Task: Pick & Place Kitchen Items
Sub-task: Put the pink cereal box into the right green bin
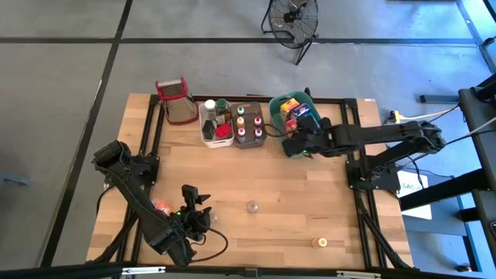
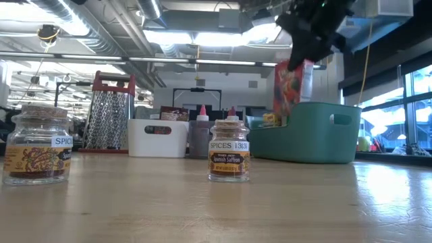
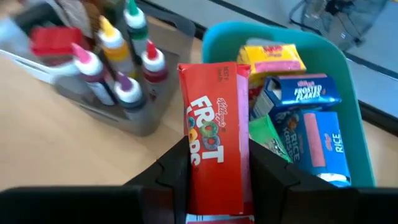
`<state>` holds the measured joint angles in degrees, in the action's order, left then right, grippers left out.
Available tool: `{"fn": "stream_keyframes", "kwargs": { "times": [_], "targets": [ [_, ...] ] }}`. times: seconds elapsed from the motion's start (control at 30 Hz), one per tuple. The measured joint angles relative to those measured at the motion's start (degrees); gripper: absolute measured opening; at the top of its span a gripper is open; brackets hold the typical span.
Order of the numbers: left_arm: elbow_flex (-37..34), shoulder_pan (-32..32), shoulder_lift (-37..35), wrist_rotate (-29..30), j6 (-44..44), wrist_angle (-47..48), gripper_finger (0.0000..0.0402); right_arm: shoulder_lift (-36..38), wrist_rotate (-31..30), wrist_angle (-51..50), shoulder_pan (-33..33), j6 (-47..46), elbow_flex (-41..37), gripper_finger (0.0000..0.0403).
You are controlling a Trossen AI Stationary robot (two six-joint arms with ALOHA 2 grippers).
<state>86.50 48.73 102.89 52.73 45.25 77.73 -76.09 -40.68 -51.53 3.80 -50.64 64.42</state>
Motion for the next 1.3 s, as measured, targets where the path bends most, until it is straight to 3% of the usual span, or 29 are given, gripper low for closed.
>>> {"fn": "stream_keyframes", "kwargs": {
  "times": [0.77, 1.3],
  "targets": [
    [0.0, -0.09, 0.0, 0.3, 0.02, -0.02, 0.0214, -12.91, 1.57, -0.78, -9.4, -1.6, 0.02, 0.0123],
    [0.0, -0.09, 0.0, 0.22, 0.04, -0.17, 0.0212, -13.58, 2.35, -1.85, -9.4, -1.2, 0.02, 0.0203]
  ]
}}
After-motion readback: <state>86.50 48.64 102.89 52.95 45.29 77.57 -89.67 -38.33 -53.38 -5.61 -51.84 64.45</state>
